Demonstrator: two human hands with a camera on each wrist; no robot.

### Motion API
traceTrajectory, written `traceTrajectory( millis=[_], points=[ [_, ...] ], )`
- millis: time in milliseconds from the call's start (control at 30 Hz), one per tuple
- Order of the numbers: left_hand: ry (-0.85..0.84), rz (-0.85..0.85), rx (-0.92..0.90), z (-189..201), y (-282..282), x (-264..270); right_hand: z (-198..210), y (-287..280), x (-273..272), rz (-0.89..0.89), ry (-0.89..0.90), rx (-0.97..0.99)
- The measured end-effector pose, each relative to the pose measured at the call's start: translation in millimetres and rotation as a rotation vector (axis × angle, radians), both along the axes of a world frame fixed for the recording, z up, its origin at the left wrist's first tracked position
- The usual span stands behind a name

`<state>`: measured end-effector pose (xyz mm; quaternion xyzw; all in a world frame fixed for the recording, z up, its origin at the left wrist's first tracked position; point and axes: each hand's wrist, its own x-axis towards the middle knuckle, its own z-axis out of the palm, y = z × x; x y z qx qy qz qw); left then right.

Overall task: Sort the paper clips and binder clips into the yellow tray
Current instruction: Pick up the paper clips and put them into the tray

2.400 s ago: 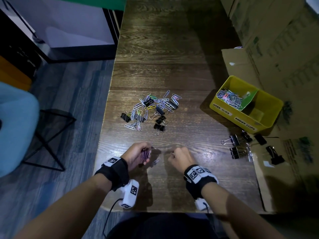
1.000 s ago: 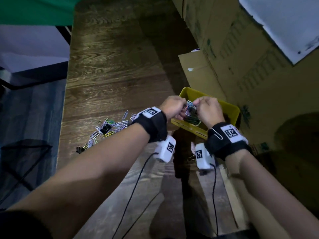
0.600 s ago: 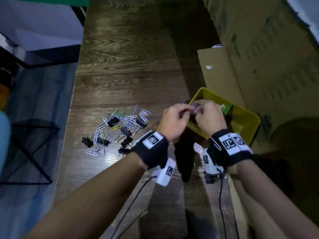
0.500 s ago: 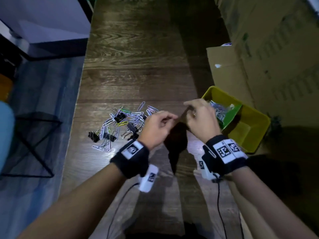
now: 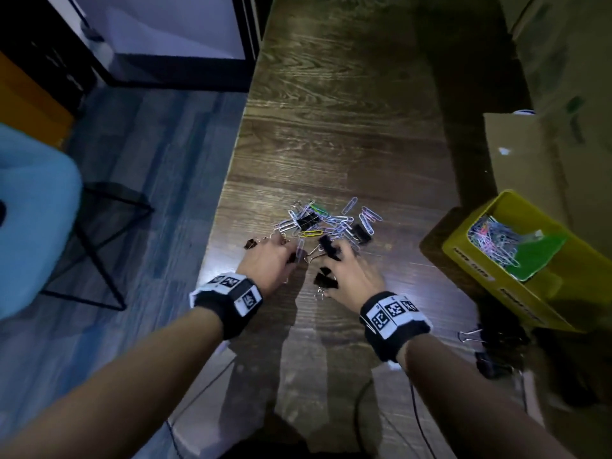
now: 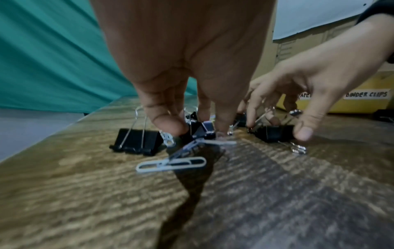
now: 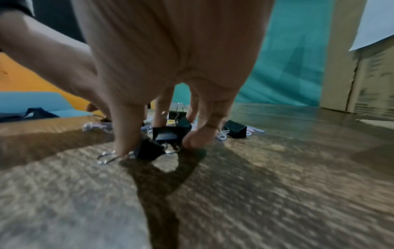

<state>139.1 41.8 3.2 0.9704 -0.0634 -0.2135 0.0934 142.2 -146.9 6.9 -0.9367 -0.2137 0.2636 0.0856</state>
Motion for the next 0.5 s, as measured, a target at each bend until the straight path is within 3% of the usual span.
traceTrajectory(
  millis=[133, 333, 500],
  points=[
    [-0.001, -0.030, -0.050, -6.2, 1.5, -0.8, -6.9, 3.3, -5.2, -0.052, 0.005, 0.093],
    [-0.196, -0.095, -0.172, -3.1, -3.3, -38.7, -8.2, -12.5, -18.9, -0.103, 0.042, 0.211],
    [-0.145, -0.274, -0.258, -8.5, -43.2, -71.5, -18.5, -58.3, -35.6, -0.398, -0.111, 0.351]
  ],
)
